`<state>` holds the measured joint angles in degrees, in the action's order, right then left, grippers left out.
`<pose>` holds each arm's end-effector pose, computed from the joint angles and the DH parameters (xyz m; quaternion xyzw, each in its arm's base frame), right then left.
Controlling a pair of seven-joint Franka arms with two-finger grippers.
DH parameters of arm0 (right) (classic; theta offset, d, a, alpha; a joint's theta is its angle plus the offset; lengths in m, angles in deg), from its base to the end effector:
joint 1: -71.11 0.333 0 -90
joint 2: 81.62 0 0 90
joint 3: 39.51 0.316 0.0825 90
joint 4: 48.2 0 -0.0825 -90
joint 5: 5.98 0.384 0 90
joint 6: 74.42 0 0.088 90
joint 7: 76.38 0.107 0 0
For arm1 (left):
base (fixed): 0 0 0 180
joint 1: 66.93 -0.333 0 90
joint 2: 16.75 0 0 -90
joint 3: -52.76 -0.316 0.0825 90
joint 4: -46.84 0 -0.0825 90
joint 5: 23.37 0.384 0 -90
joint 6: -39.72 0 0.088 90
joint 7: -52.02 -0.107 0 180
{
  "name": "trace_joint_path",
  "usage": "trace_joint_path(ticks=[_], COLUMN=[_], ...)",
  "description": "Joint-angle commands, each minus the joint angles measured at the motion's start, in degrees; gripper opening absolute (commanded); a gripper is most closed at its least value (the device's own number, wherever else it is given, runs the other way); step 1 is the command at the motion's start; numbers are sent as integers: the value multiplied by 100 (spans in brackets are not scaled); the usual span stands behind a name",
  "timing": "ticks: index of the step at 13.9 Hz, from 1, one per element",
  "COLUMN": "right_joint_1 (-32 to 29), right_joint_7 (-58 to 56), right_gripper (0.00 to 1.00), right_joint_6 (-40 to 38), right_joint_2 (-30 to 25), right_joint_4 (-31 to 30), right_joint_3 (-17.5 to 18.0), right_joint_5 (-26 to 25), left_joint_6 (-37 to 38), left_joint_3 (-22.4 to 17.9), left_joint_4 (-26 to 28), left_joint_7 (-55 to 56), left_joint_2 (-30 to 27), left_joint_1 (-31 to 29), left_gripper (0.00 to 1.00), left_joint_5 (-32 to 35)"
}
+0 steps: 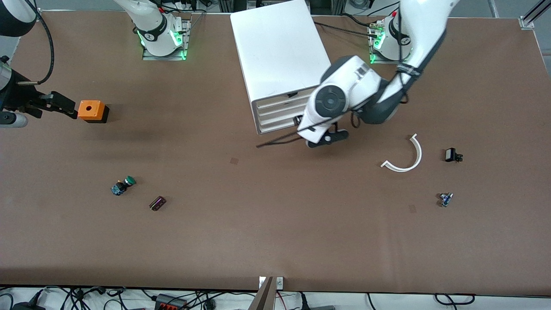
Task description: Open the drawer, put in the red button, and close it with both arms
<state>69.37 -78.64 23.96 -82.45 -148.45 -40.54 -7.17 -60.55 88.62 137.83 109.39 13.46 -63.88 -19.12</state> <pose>0.5555 -0.0289 0.5601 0.9999 -0.0028 -0.0095 0.0097 0.5369 -0.3588 0.3576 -0.9714 -0.1589 0.1752 0.0199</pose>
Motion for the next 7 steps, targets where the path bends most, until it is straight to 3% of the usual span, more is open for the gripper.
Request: trace_joint_path(ticks=[1,5,7], right_joint_1=[-37,-37,-28], right_joint_7=[33,50,129], right_gripper=[100,100,100], right_joint_6=[67,-47,-108], right_joint_2=[-190,-155,-155], right_joint_4=[-118,40,40], right_joint_3=[59,67,67], right_joint_5=[-101,-74,-57], left_joint_6=[384,588,649], left_joint_3=[106,53,114], left_joint_4=[-309,-407,-573], left_joint_7=[-663,-2473,-3159], left_joint_2=[-59,-341,-463], left_joint_1=[-603,-1525,-1921], left_gripper=[100,100,100], left_joint_5=[58,110,478])
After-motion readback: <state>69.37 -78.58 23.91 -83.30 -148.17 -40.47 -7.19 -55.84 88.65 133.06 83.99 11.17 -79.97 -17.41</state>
